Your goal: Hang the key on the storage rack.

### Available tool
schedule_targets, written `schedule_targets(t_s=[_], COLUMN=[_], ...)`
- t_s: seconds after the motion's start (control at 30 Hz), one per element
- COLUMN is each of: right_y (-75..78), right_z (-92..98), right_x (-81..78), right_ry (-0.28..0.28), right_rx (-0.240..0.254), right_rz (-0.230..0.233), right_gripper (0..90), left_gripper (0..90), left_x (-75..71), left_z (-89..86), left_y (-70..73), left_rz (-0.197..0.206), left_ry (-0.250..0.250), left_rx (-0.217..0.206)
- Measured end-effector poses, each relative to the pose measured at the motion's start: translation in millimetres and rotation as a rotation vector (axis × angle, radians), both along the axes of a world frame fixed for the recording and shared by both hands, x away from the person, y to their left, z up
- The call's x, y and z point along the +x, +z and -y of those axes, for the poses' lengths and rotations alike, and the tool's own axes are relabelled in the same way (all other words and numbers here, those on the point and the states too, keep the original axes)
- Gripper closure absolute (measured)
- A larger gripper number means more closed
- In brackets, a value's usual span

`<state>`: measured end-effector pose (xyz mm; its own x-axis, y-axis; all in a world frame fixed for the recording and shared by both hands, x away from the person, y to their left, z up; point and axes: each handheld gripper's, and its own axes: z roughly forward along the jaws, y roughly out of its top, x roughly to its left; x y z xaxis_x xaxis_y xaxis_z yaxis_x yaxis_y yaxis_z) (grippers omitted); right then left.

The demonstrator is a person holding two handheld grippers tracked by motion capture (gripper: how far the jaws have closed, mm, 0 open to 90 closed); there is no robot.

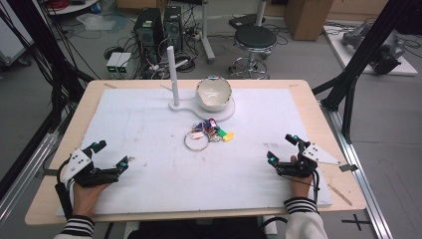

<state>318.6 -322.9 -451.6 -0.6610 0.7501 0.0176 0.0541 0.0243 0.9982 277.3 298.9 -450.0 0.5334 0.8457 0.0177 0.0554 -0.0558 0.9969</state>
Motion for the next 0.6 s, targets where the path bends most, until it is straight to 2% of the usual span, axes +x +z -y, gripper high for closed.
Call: schedule_targets(t_s=[0.6], right_y=[-0.1], right_z=[1.0], right_x=[0.6], right_ry=[0.0], right_rx=[0.014], right_rz=[-0.009], right_gripper=[1.0], left_gripper=[1.7], left_x=[0.2], left_z=[0.0], left_y=[0.4], left_rz=[-0.006], left_ry=[0.018], left_rx=[0.0])
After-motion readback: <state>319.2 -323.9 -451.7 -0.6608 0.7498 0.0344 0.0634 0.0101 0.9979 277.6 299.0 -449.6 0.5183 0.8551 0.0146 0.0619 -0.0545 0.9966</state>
